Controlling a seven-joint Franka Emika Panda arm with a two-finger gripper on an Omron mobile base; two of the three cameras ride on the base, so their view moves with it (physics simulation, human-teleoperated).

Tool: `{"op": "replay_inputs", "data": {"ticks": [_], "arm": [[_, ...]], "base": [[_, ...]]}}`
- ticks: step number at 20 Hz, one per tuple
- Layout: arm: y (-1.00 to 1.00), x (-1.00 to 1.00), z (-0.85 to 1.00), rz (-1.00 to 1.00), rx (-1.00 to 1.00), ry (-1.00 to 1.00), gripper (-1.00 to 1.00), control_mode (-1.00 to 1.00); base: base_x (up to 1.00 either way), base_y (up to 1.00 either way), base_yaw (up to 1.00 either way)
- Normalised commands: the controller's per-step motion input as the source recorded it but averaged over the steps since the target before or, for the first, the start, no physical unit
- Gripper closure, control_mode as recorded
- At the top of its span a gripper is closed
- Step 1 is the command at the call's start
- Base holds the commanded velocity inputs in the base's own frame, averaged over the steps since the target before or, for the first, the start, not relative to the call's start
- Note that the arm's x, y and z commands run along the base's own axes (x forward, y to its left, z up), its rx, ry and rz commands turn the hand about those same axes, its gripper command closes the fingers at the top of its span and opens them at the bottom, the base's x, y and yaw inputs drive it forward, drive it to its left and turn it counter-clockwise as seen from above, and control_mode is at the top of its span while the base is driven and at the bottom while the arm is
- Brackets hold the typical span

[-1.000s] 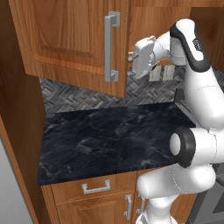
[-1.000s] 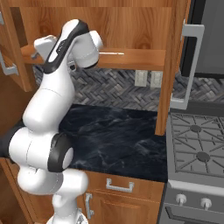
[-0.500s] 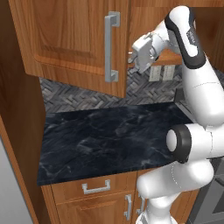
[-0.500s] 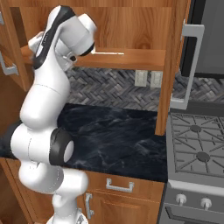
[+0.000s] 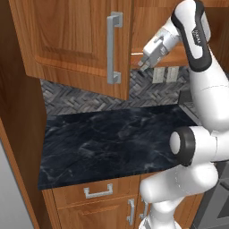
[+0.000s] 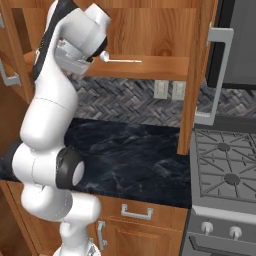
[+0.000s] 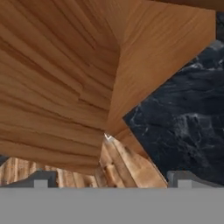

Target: Open the cabinet and move the ladle to the pot. Then close the cabinet.

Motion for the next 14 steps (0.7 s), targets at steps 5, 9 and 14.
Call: {"op": "replay_inputs", "data": {"ticks": [5, 9, 14], "arm": [[-0.19, -0.04, -0.06, 0.00, -0.04, -0.40, -1.00, -1.00], [-0.04, -0.10, 0.00, 0.00, -0.02, -0.48, -1.00, -1.00], [-0.07, -0.14, 0.00, 0.00, 0.00, -0.42, -1.00, -1.00]], "base": [[0.00, 0.00, 0.00], [0.00, 0.00, 0.00], [0.00, 0.00, 0.00]]}}
